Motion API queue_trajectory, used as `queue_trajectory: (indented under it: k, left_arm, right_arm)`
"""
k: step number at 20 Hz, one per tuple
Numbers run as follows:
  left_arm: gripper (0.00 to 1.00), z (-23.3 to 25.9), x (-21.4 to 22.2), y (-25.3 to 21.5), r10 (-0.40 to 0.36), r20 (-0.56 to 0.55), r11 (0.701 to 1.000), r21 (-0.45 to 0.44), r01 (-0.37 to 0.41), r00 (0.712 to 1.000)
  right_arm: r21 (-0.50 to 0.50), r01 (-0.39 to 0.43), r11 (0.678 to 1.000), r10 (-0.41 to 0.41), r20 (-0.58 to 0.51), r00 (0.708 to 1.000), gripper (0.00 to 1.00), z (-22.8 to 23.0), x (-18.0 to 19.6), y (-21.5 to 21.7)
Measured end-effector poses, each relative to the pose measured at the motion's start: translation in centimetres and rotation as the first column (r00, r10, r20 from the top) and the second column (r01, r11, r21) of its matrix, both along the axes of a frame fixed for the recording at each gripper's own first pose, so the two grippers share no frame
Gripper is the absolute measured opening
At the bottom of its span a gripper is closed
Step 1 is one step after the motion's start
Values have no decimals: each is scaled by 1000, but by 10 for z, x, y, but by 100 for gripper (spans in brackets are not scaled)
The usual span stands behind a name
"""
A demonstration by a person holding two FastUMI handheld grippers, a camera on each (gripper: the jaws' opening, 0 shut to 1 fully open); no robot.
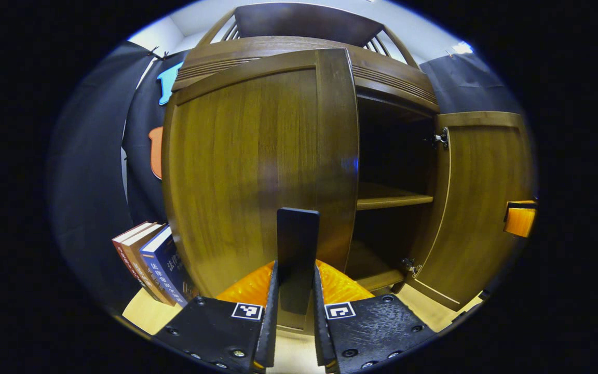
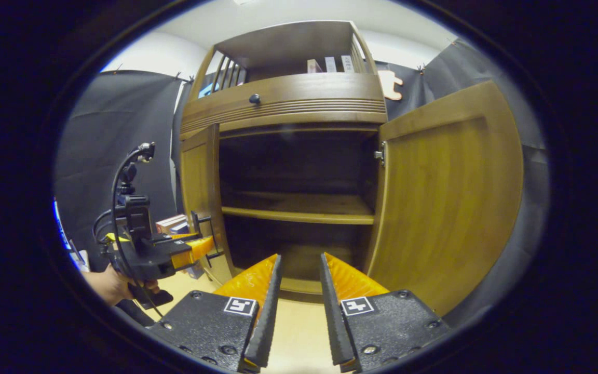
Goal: Open the right door of the double-door shoe cabinet with the right hand, and open the left door with the left hand.
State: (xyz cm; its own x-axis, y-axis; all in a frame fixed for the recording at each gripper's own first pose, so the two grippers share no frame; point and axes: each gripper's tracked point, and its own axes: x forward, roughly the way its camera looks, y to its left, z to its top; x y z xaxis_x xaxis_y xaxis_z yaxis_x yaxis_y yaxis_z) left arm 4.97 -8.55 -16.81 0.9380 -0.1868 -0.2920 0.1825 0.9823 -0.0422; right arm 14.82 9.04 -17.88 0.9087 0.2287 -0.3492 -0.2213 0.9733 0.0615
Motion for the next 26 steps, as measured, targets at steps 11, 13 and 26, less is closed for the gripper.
queue_trajectory:
  k: [11,13,26]
  left_arm:
    - [29,5,-43,44,104,8,994,22,-104,995]
    - [29,7,-51,53,122,2,992,21,-122,993]
    - [29,10,-82,119,237,11,970,55,-238,971]
  right_arm:
    - [-14,-49,999,49,-2,999,55,-1,3,4]
    - [-22,-46,999,46,-1,999,53,-2,4,2]
    - [-41,-52,998,52,7,999,63,2,8,7]
